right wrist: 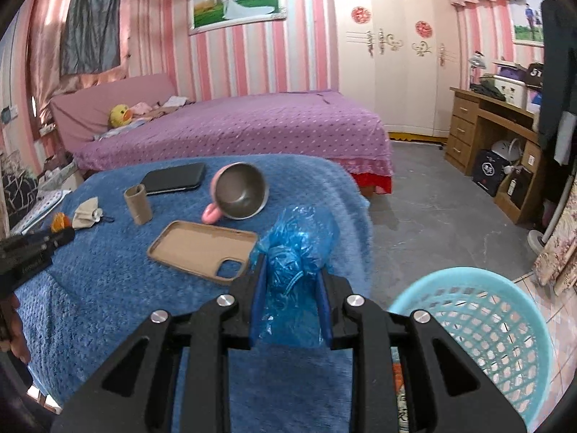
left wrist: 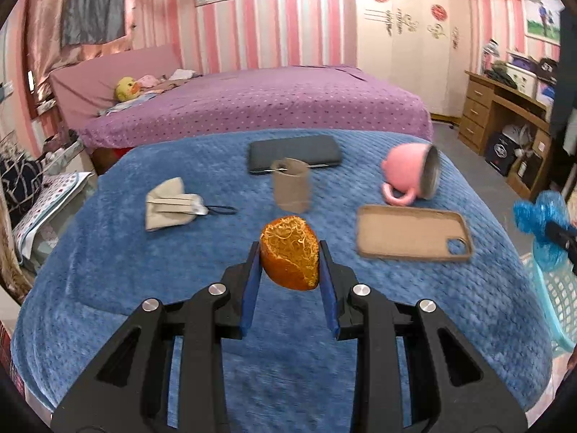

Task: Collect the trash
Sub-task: 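Carry the tangerine and blue plastic bag in both tools over the basket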

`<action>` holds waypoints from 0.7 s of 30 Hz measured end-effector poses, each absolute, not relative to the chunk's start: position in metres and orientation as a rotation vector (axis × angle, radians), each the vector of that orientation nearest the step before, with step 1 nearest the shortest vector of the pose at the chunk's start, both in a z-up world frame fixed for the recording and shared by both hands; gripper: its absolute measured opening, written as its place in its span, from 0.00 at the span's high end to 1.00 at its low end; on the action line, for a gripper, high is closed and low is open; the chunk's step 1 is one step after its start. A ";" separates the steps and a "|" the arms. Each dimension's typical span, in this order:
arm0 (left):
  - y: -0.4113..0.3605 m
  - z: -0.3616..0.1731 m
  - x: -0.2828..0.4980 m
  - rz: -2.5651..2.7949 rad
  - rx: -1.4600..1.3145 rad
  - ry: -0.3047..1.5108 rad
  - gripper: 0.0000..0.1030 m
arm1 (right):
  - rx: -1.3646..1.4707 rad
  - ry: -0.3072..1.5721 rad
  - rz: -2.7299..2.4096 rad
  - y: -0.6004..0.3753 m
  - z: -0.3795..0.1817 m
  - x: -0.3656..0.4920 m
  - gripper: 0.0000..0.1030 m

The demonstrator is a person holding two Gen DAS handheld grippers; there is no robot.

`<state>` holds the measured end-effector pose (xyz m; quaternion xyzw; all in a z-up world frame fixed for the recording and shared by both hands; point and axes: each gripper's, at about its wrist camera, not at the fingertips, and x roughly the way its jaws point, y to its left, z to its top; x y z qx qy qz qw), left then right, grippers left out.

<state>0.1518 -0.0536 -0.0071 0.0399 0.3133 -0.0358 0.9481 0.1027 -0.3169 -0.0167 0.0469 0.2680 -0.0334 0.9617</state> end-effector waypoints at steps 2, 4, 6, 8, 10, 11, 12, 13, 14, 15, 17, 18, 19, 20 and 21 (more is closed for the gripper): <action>-0.065 -0.009 0.148 -0.095 0.090 0.638 0.72 | 0.101 0.537 -0.078 -0.326 -0.016 0.098 0.75; -0.075 -0.012 0.145 -0.106 0.103 0.640 0.72 | 0.099 0.536 -0.092 -0.334 -0.016 0.095 0.75; -0.084 -0.015 0.143 -0.118 0.099 0.647 0.72 | 0.095 0.536 -0.108 -0.341 -0.016 0.092 0.75; -0.092 -0.017 0.142 -0.127 0.097 0.655 0.72 | 0.097 0.535 -0.125 -0.352 -0.016 0.087 0.75; -0.100 -0.019 0.140 -0.126 0.109 0.650 0.72 | 0.101 0.534 -0.142 -0.361 -0.017 0.083 0.75; -0.103 -0.019 0.139 -0.126 0.112 0.646 0.72 | 0.104 0.533 -0.151 -0.367 -0.018 0.080 0.75; -0.104 -0.019 0.139 -0.127 0.114 0.643 0.72 | 0.107 0.533 -0.158 -0.371 -0.018 0.078 0.75; -0.106 -0.019 0.138 -0.125 0.115 0.637 0.72 | 0.110 0.534 -0.167 -0.377 -0.019 0.076 0.75; -0.107 -0.018 0.136 -0.124 0.116 0.633 0.72 | 0.112 0.535 -0.177 -0.382 -0.020 0.074 0.75; -0.109 -0.018 0.136 -0.123 0.118 0.629 0.72 | 0.115 0.536 -0.184 -0.386 -0.021 0.072 0.75; -0.112 -0.018 0.134 -0.121 0.125 0.624 0.72 | 0.119 0.540 -0.200 -0.397 -0.023 0.068 0.75; -0.114 -0.017 0.134 -0.120 0.127 0.622 0.72 | 0.119 0.541 -0.206 -0.400 -0.023 0.066 0.75; -0.116 -0.017 0.133 -0.121 0.128 0.622 0.72 | 0.120 0.541 -0.214 -0.405 -0.024 0.064 0.75; -0.117 -0.016 0.133 -0.122 0.128 0.622 0.72 | 0.120 0.540 -0.219 -0.409 -0.024 0.061 0.75; -0.119 -0.015 0.133 -0.122 0.127 0.619 0.72 | 0.120 0.539 -0.225 -0.413 -0.024 0.059 0.75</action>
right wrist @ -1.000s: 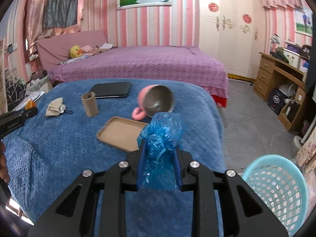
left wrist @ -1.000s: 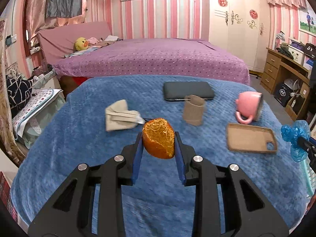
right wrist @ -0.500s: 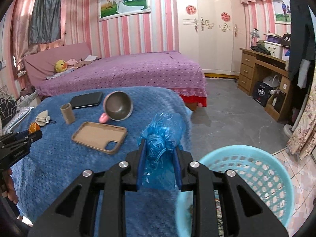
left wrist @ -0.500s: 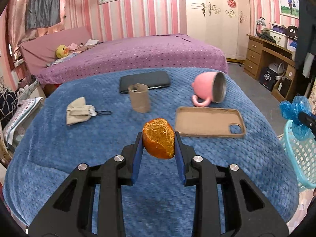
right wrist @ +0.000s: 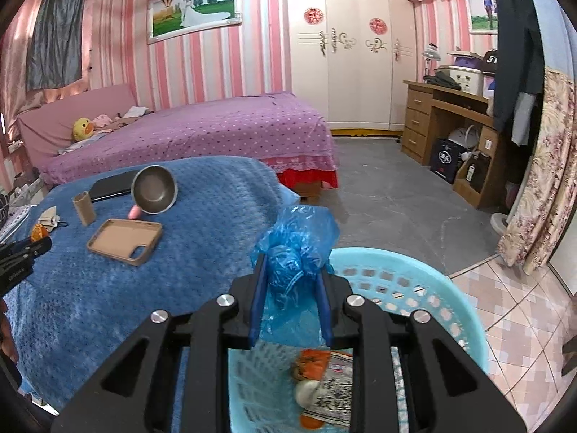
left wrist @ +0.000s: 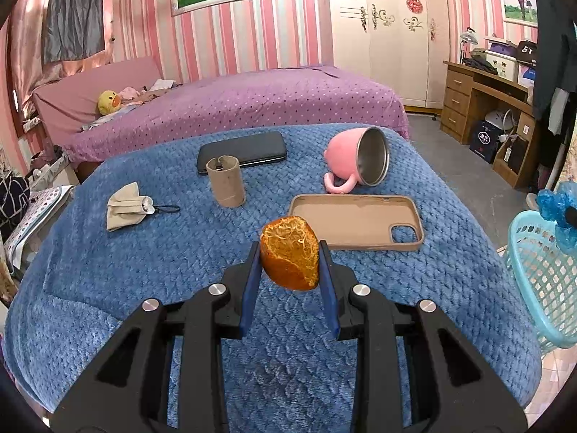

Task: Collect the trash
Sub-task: 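Carry the tangerine and blue plastic bag in both tools over the basket, then open both tools to drop the tangerine and blue bag into the basket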

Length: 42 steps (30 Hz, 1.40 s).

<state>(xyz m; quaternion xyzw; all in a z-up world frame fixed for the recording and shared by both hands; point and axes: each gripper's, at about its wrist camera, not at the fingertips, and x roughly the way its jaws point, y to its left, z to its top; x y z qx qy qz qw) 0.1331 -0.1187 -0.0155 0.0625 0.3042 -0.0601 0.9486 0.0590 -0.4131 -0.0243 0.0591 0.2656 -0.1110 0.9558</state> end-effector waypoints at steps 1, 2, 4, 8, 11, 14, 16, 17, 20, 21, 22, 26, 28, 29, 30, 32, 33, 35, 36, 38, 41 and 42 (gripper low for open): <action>-0.121 -0.014 0.133 -0.123 0.127 0.615 0.72 | 0.120 0.539 -0.230 -0.416 -0.025 0.057 0.75; -0.123 -0.012 0.132 -0.123 0.128 0.611 0.72 | 0.121 0.539 -0.233 -0.418 -0.025 0.056 0.75; -0.127 -0.008 0.132 -0.127 0.125 0.607 0.72 | 0.122 0.539 -0.240 -0.424 -0.026 0.052 0.75; -0.142 0.002 0.127 -0.136 0.129 0.585 0.72 | 0.115 0.540 -0.255 -0.433 -0.028 0.047 0.75; -0.157 0.008 0.121 -0.148 0.136 0.571 0.72 | 0.124 0.537 -0.263 -0.442 -0.029 0.041 0.75; -0.175 0.016 0.114 -0.165 0.135 0.560 0.72 | 0.125 0.531 -0.277 -0.452 -0.030 0.034 0.75; -0.186 0.020 0.111 -0.186 0.122 0.552 0.71 | 0.135 0.527 -0.284 -0.459 -0.030 0.029 0.75; -0.190 0.021 0.109 -0.192 0.119 0.549 0.71 | 0.135 0.525 -0.290 -0.462 -0.030 0.026 0.75; -0.210 0.019 0.101 -0.228 0.110 0.548 0.70 | 0.127 0.533 -0.303 -0.471 -0.032 0.021 0.75; -0.218 0.016 0.100 -0.245 0.110 0.555 0.70 | 0.125 0.536 -0.305 -0.474 -0.033 0.020 0.75; -0.225 0.013 0.098 -0.259 0.112 0.562 0.70 | 0.122 0.540 -0.306 -0.478 -0.034 0.019 0.75; -0.260 -0.007 0.092 -0.320 0.129 0.605 0.70 | 0.114 0.543 -0.313 -0.487 -0.036 0.014 0.75; -0.279 -0.020 0.092 -0.345 0.141 0.634 0.70 | 0.120 0.543 -0.319 -0.493 -0.037 0.012 0.75; -0.284 -0.024 0.093 -0.356 0.142 0.645 0.70 | 0.123 0.544 -0.325 -0.497 -0.037 0.012 0.75; -0.293 -0.029 0.093 -0.371 0.143 0.658 0.70 | 0.124 0.546 -0.335 -0.500 -0.038 0.011 0.75; -0.305 -0.035 0.093 -0.393 0.141 0.669 0.70 | 0.123 0.550 -0.351 -0.506 -0.040 0.010 0.75; -0.312 -0.037 0.091 -0.406 0.143 0.670 0.70 | 0.123 0.553 -0.359 -0.509 -0.040 0.010 0.75; -0.323 -0.041 0.089 -0.423 0.151 0.669 0.70 | 0.129 0.558 -0.373 -0.518 -0.043 0.009 0.75; -0.329 -0.042 0.088 -0.434 0.153 0.670 0.70 | 0.133 0.560 -0.377 -0.521 -0.044 0.008 0.75; -0.339 -0.044 0.086 -0.448 0.157 0.674 0.70 | 0.142 0.561 -0.383 -0.527 -0.045 0.008 0.75; -0.355 -0.043 0.084 -0.472 0.164 0.678 0.70 | 0.154 0.556 -0.388 -0.533 -0.046 0.006 0.75; -0.360 -0.041 0.083 -0.481 0.168 0.674 0.70 | 0.158 0.554 -0.389 -0.535 -0.046 0.006 0.75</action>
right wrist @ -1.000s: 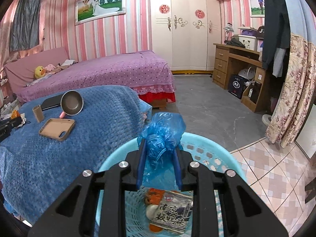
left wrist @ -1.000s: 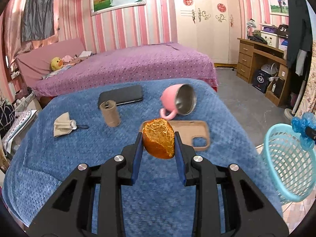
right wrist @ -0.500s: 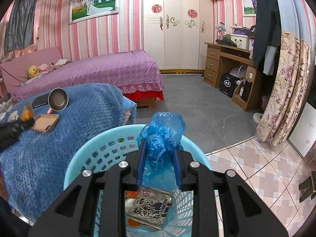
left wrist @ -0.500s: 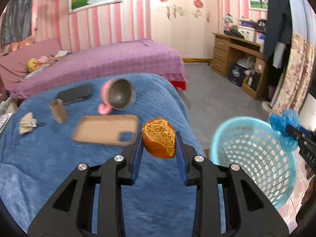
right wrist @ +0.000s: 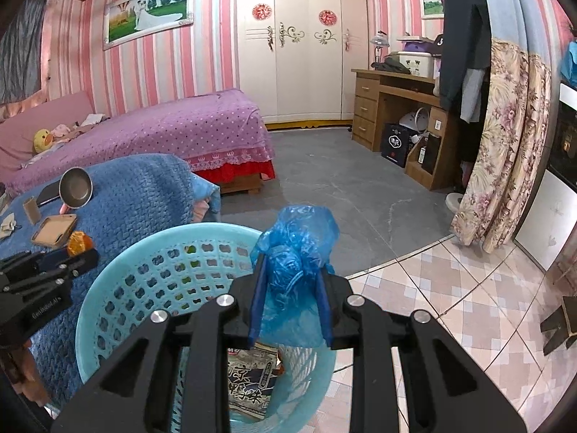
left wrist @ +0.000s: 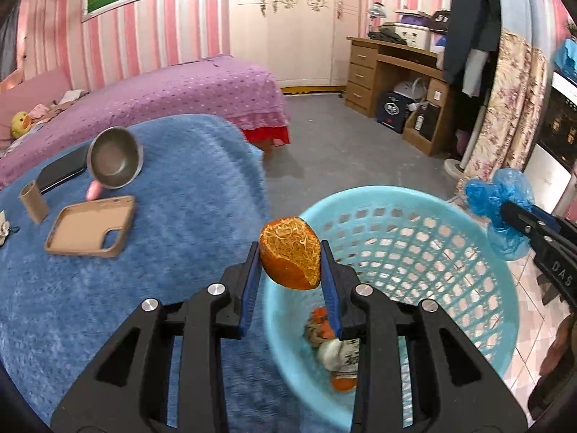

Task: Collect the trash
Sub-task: 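Open both tools to drop the tangerine and blue bag into the basket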

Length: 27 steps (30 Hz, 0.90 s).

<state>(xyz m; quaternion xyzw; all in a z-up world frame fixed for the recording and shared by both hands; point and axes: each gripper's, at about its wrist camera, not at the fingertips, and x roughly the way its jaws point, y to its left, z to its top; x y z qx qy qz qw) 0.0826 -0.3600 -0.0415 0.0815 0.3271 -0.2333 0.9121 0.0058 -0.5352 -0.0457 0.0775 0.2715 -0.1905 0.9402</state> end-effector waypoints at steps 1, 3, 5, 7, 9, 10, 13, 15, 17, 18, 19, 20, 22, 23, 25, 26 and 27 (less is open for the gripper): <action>-0.363 -0.040 0.081 -0.483 0.170 0.667 0.68 | 0.163 0.552 -0.391 -0.536 -0.046 0.006 0.75; -0.369 -0.035 0.079 -0.491 0.173 0.651 0.59 | 0.171 0.549 -0.395 -0.538 -0.046 0.005 0.75; -0.374 -0.032 0.077 -0.515 0.167 0.651 0.44 | 0.176 0.547 -0.394 -0.538 -0.046 0.006 0.75; -0.375 -0.029 0.076 -0.533 0.162 0.645 0.24 | 0.171 0.552 -0.394 -0.538 -0.046 0.006 0.75; -0.372 -0.027 0.077 -0.531 0.165 0.633 0.18 | 0.171 0.552 -0.393 -0.537 -0.047 0.005 0.75; -0.369 -0.026 0.078 -0.523 0.166 0.629 0.14 | 0.173 0.552 -0.392 -0.537 -0.046 0.005 0.75; -0.357 -0.023 0.083 -0.486 0.165 0.608 0.11 | 0.170 0.550 -0.388 -0.535 -0.046 0.006 0.75; -0.349 -0.019 0.087 -0.448 0.177 0.584 0.09 | 0.167 0.549 -0.382 -0.531 -0.046 0.008 0.75; -0.340 -0.016 0.091 -0.415 0.182 0.566 0.07 | 0.166 0.550 -0.374 -0.528 -0.047 0.010 0.75; -0.334 -0.014 0.093 -0.399 0.182 0.559 0.06 | 0.167 0.548 -0.369 -0.526 -0.047 0.011 0.74; -0.328 -0.013 0.095 -0.383 0.180 0.554 0.06 | 0.167 0.548 -0.364 -0.524 -0.047 0.013 0.74; -0.320 -0.012 0.097 -0.373 0.175 0.553 0.06 | 0.166 0.548 -0.361 -0.522 -0.047 0.015 0.74; -0.308 -0.009 0.100 -0.358 0.166 0.553 0.06 | 0.155 0.552 -0.356 -0.516 -0.046 0.019 0.74; -0.304 -0.008 0.101 -0.353 0.164 0.553 0.06 | 0.147 0.555 -0.356 -0.512 -0.046 0.021 0.71; -0.294 -0.006 0.103 -0.340 0.162 0.550 0.06 | 0.141 0.559 -0.358 -0.507 -0.046 0.024 0.55; -0.288 -0.004 0.103 -0.331 0.164 0.546 0.06 | 0.140 0.555 -0.357 -0.505 -0.045 0.024 0.39; -0.284 -0.003 0.104 -0.325 0.163 0.543 0.06 | 0.137 0.549 -0.361 -0.502 -0.044 0.025 0.32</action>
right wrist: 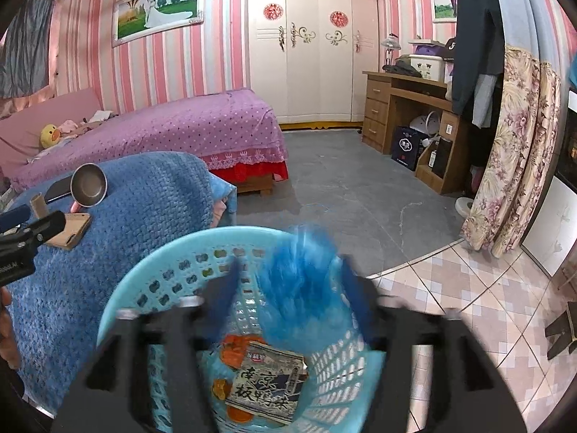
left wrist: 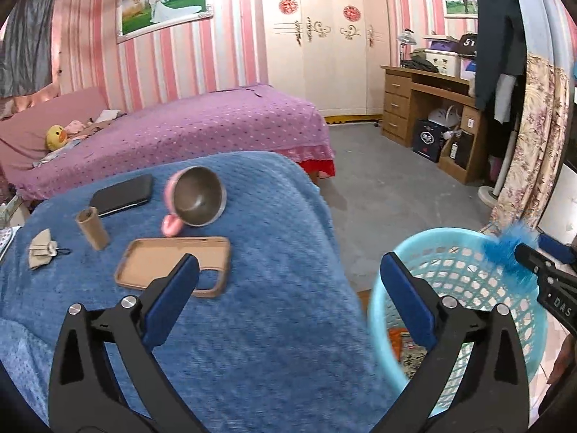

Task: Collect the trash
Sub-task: 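Open both tools to drop the tangerine and blue bag into the basket, then reach the left tool to the beige cloth mask while the right tool reaches the cardboard tube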

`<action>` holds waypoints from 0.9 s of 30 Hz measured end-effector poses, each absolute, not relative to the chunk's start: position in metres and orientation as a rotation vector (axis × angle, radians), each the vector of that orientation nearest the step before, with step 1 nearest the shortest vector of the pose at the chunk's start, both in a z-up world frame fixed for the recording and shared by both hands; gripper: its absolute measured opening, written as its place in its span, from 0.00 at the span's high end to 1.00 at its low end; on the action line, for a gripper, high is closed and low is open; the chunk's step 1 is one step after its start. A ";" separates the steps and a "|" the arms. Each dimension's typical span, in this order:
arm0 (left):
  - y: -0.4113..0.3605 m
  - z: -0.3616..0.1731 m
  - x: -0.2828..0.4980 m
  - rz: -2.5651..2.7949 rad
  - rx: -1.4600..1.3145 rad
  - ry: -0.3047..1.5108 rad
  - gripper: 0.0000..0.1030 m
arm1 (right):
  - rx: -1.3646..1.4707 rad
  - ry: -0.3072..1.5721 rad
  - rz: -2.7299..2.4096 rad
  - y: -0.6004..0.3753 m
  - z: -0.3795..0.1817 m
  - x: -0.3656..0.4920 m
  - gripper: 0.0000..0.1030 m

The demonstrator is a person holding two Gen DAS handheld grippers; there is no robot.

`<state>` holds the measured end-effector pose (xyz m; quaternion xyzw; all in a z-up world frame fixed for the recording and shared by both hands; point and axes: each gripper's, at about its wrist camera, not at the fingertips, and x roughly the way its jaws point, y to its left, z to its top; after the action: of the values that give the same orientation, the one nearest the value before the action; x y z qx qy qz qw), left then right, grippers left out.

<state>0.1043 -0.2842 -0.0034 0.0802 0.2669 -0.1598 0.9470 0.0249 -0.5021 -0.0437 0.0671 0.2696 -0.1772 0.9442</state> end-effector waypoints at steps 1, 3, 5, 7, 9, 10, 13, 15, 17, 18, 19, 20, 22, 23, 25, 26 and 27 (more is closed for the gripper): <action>-0.280 -0.003 0.105 -0.320 0.163 0.541 0.06 | 0.129 0.545 -0.368 -0.499 -0.043 0.026 0.27; -0.270 -0.002 0.106 -0.306 0.163 0.538 0.06 | 0.113 0.548 -0.380 -0.494 -0.041 0.028 0.21; -0.260 -0.002 0.107 -0.292 0.164 0.534 0.06 | 0.110 0.548 -0.391 -0.491 -0.040 0.030 0.12; -0.250 -0.001 0.108 -0.278 0.169 0.529 0.06 | 0.122 0.552 -0.385 -0.488 -0.038 0.032 0.10; -0.240 0.001 0.110 -0.265 0.167 0.525 0.05 | 0.128 0.549 -0.395 -0.483 -0.036 0.035 0.08; -0.234 0.001 0.112 -0.260 0.164 0.524 0.06 | 0.128 0.549 -0.401 -0.481 -0.036 0.036 0.06; -0.215 0.004 0.118 -0.239 0.150 0.525 0.06 | 0.121 0.550 -0.416 -0.473 -0.034 0.042 0.05; -0.201 0.006 0.124 -0.229 0.139 0.526 0.06 | 0.122 0.550 -0.416 -0.466 -0.032 0.047 0.05; -0.189 0.008 0.130 -0.215 0.136 0.526 0.05 | 0.124 0.546 -0.417 -0.459 -0.031 0.052 0.05; -0.183 0.009 0.134 -0.207 0.136 0.526 0.05 | 0.126 0.545 -0.416 -0.456 -0.030 0.054 0.05; -0.178 0.010 0.138 -0.198 0.137 0.526 0.05 | 0.129 0.544 -0.414 -0.452 -0.030 0.056 0.05; -0.172 0.012 0.142 -0.186 0.136 0.528 0.05 | 0.130 0.543 -0.410 -0.447 -0.029 0.059 0.05; -0.160 0.014 0.151 -0.177 0.131 0.536 0.05 | 0.129 0.543 -0.404 -0.439 -0.028 0.065 0.05; -0.154 0.015 0.156 -0.171 0.127 0.540 0.05 | 0.123 0.542 -0.400 -0.434 -0.027 0.068 0.05; -0.140 0.016 0.164 -0.154 0.119 0.542 0.05 | 0.108 0.543 -0.389 -0.425 -0.026 0.075 0.05; -0.135 0.016 0.167 -0.150 0.115 0.543 0.05 | 0.101 0.545 -0.380 -0.420 -0.026 0.080 0.05; -0.129 0.015 0.171 -0.143 0.110 0.545 0.05 | 0.096 0.547 -0.368 -0.415 -0.026 0.085 0.05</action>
<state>0.1707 -0.1288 0.0154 0.0541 0.2686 -0.0705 0.9591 0.0847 -0.4145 -0.0262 0.0472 0.2686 -0.1808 0.9450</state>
